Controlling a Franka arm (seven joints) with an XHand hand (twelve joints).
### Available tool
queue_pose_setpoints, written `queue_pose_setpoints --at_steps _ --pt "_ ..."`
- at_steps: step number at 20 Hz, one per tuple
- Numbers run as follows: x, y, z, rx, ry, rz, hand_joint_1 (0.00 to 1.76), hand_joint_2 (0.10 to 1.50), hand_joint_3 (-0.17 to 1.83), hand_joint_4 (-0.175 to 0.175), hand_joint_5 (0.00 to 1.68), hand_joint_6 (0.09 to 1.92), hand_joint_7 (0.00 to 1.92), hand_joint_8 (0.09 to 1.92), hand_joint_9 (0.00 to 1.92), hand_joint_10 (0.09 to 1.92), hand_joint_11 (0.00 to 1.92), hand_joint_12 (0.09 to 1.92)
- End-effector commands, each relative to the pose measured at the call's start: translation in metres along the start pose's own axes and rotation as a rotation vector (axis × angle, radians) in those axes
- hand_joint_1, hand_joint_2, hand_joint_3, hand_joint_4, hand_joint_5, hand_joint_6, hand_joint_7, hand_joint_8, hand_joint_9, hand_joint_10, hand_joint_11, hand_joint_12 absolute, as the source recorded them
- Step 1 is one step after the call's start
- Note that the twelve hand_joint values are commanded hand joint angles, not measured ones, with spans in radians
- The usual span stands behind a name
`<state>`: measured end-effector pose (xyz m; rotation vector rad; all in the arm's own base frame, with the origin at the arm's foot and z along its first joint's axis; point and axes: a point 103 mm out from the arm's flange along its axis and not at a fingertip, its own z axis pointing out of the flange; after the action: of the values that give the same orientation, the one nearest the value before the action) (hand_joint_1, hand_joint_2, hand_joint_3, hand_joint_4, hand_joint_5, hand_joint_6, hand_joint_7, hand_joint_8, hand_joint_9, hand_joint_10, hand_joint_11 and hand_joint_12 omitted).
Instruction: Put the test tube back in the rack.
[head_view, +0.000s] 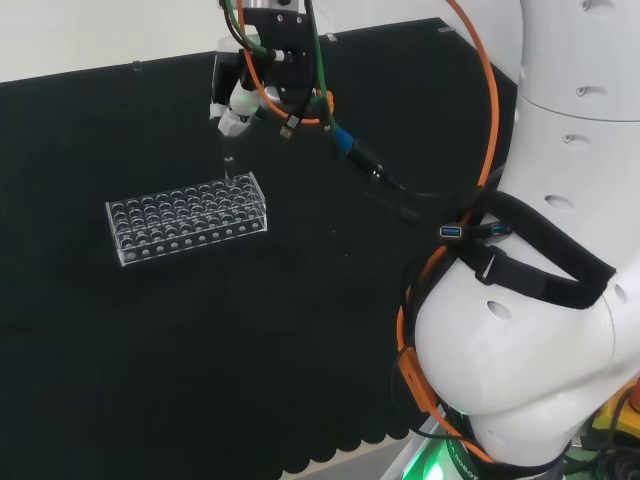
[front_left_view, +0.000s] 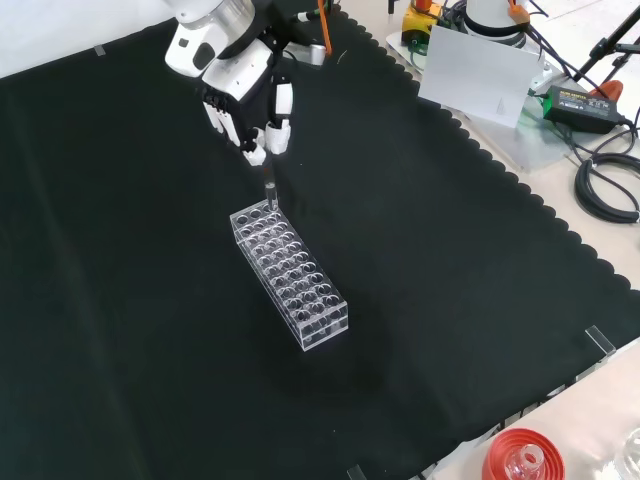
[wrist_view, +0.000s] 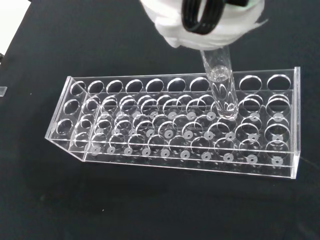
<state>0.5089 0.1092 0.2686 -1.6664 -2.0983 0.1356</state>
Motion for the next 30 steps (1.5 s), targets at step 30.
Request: queue_pose_setpoints --at_steps 30 --pt "-0.017 0.023 0.01 0.015 0.008 0.022 1.43 1.03 -0.17 -0.175 1.28 0.35 1.41 0.64 1.48 0.09 1.2 0.91"
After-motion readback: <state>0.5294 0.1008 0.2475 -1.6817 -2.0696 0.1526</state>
